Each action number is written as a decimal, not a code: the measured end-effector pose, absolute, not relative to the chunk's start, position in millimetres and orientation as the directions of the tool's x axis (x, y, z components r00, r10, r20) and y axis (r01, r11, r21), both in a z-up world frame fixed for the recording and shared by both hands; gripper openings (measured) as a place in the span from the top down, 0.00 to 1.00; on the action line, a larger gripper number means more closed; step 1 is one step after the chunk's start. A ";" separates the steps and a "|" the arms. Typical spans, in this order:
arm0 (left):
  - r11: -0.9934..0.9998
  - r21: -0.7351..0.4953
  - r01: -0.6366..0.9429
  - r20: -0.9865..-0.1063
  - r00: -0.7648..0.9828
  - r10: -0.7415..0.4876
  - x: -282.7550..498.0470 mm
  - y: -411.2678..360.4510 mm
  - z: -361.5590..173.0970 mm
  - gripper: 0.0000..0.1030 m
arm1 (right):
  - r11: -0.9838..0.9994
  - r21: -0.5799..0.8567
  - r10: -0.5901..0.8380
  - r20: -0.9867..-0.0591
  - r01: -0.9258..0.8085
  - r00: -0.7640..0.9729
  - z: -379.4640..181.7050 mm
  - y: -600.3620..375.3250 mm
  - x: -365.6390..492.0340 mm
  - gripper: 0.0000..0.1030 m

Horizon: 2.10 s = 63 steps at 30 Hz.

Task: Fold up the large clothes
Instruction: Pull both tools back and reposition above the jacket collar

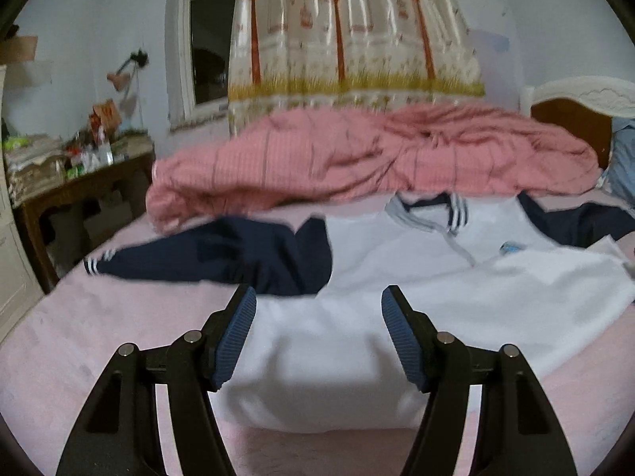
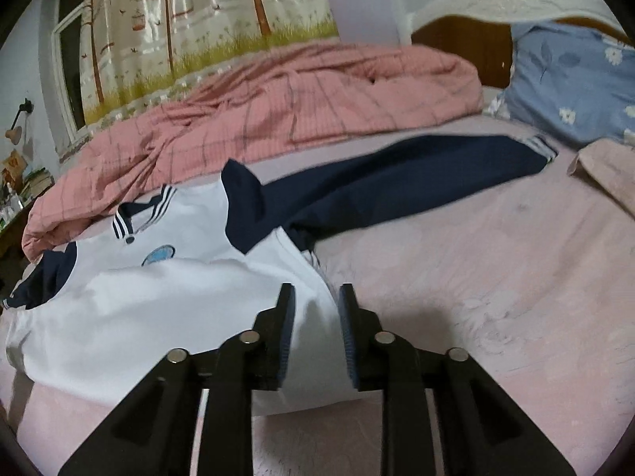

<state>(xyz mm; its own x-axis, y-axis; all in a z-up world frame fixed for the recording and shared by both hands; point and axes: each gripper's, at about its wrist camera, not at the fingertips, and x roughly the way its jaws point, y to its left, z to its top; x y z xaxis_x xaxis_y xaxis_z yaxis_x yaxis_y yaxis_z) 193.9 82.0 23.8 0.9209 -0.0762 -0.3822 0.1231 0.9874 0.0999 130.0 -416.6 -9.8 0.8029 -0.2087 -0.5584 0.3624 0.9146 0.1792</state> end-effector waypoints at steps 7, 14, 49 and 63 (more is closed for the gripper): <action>0.968 0.104 0.228 -0.244 0.949 -0.198 154.6 46.4 70.6 0.08 | 0.937 0.138 -0.246 -0.395 0.322 0.885 15.8 -407.8 101.4 0.44; 0.961 0.114 0.253 -0.118 0.964 -0.240 133.8 9.9 110.0 0.00 | 0.942 -0.002 -0.327 -0.237 0.336 0.915 49.4 -398.1 73.5 0.07; 0.998 0.026 -0.056 -0.373 0.926 0.062 298.7 -1.9 -2.4 0.01 | 0.620 0.247 -0.492 -0.616 0.745 0.615 -18.1 -785.3 213.4 0.01; 0.994 0.002 -0.105 -0.436 0.895 0.095 311.8 8.3 -14.4 0.01 | 0.583 0.311 -0.438 -0.658 0.750 0.613 -54.3 -843.1 242.8 0.44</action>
<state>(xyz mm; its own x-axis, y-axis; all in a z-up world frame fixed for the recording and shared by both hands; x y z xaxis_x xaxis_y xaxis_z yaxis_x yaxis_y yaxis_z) 311.8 8.3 -14.4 0.8948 0.0954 -0.4362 -0.1051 0.9945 0.0021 242.8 -843.1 -54.3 0.6128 -0.4380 -0.6577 0.7504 0.5835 0.3106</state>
